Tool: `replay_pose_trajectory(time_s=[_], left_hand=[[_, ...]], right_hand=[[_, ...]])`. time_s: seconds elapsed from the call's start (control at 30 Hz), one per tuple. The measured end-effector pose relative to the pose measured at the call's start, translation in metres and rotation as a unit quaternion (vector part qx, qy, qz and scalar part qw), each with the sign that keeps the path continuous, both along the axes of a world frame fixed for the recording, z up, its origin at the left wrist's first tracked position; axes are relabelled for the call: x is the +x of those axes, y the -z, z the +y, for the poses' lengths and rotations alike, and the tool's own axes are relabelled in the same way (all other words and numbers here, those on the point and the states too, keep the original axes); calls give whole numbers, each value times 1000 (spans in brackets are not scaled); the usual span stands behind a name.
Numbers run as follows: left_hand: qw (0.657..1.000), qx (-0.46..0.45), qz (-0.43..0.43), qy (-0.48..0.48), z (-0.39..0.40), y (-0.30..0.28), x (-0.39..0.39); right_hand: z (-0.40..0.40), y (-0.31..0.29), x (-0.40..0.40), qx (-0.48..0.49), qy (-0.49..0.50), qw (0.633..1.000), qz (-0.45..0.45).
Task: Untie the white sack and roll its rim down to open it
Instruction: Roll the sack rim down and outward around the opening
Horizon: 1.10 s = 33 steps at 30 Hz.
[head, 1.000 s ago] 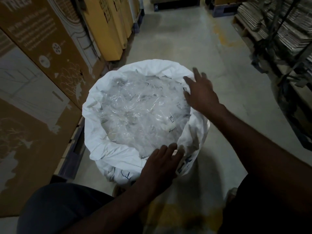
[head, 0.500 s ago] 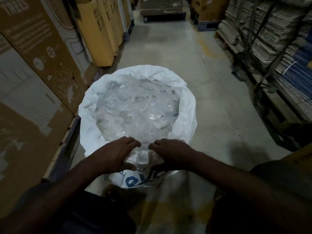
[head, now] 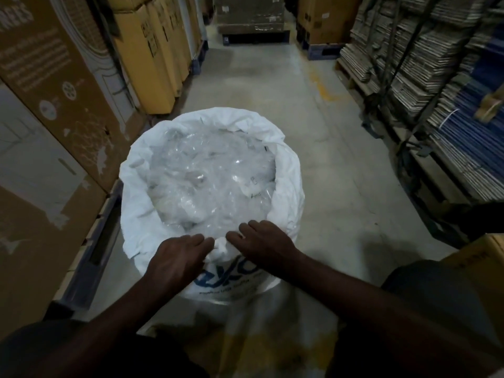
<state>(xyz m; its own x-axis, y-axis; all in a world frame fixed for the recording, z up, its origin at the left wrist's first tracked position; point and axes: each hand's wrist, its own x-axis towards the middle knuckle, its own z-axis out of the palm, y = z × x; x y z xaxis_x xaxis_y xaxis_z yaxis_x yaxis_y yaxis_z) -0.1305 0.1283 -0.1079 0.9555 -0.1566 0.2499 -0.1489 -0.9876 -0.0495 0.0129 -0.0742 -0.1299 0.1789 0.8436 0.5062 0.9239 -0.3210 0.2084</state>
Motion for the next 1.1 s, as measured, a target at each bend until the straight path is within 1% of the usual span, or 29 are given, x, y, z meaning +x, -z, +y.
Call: replay_pose_trajectory(time_s=[0.07,0.17,0.23,0.3,0.33,0.43,0.57,0.63,0.7,0.77,0.83,0.9,1.0,1.07,1.1], left_hand=[[1000,-2,5,-24,-8,6,6],[998,31,52,-31,-20,26,10],[996,46,81,-13,-20,34,3],[997,30,77,1,-16,29,-5],[998,5,64,4,-12,23,-7],[997,-76,18,-16,1,-9,-1],[979,-179,-90,-42,19,-48,15],[965,-219,-132,-62,36,-56,26],[960,-218,-148,-96,60,-55,40],[961,-193,-126,-152,89,-46,56],[962,-156,-55,-219,118,-33,70],[954,-125,19,-273,145,-19,81],[935,-127,71,-323,172,2,85],[924,-139,88,-344,178,11,84],[921,-145,91,-350,179,13,83]], right_hand=[[-3,3,9,-6,16,1000,1],[-9,16,14,-63,16,998,8],[-13,17,13,-129,-11,991,38],[-17,10,12,-168,-36,982,80],[-18,4,10,-163,-46,980,105],[-16,-19,7,-95,-55,977,184],[0,-49,21,9,22,961,274],[8,-56,32,43,56,955,287],[16,-58,49,36,100,953,282],[27,-60,74,-8,158,944,289],[38,-57,106,-49,208,935,283],[42,-52,137,-78,262,922,274],[37,-40,173,-121,317,884,323],[32,-30,185,-152,327,861,359],[31,-26,188,-163,326,855,370]])
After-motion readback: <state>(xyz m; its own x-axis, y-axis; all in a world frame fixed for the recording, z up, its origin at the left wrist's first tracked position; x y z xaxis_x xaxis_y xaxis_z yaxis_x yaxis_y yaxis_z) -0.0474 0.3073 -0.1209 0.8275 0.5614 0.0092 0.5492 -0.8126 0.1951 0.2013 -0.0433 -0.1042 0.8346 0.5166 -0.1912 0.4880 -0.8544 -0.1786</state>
